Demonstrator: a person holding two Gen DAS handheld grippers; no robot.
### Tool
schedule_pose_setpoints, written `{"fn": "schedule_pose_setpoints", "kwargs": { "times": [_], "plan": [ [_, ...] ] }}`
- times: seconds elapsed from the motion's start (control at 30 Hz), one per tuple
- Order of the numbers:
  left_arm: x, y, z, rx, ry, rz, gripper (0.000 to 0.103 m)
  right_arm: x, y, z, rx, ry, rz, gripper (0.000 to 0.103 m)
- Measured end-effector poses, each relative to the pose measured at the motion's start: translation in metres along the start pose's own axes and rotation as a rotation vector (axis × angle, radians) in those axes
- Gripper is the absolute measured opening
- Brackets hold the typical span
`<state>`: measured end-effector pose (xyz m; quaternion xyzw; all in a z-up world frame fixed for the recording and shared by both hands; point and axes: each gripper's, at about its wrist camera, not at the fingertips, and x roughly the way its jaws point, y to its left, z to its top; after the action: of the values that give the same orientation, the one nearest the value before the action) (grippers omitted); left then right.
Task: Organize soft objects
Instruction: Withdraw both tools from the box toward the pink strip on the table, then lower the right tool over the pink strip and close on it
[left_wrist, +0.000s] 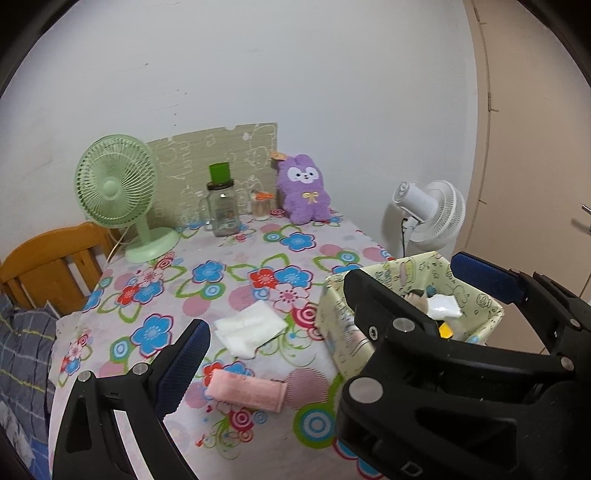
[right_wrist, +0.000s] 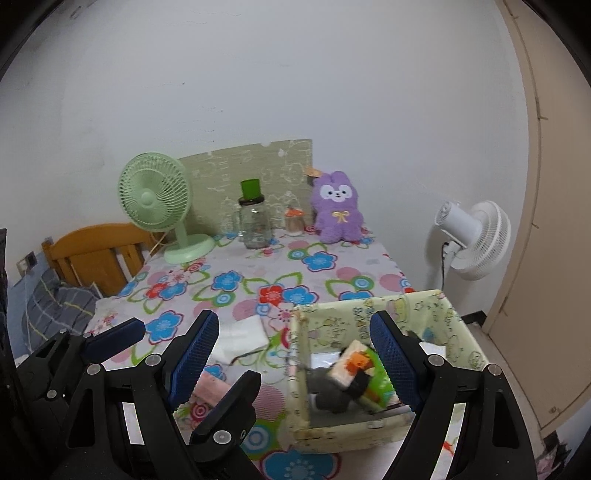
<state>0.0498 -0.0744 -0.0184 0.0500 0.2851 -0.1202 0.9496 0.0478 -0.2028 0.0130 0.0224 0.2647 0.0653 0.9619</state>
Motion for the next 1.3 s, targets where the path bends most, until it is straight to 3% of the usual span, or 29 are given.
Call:
{"fn": "schedule_pose_setpoints", "kwargs": {
  "times": [0.63, 1.3],
  "plan": [
    [0.008, 0.043, -0.027, -0.034, 0.054, 0.066, 0.098, 0.027, 0.042, -0.02, -0.045, 0.053, 0.106, 0.086],
    [0.041, 0.08, -0.049, -0.064, 0.156, 0.093, 0.098, 0.076, 0.073, -0.039, -0.09, 0.159, 0.143, 0.083]
  ]
}}
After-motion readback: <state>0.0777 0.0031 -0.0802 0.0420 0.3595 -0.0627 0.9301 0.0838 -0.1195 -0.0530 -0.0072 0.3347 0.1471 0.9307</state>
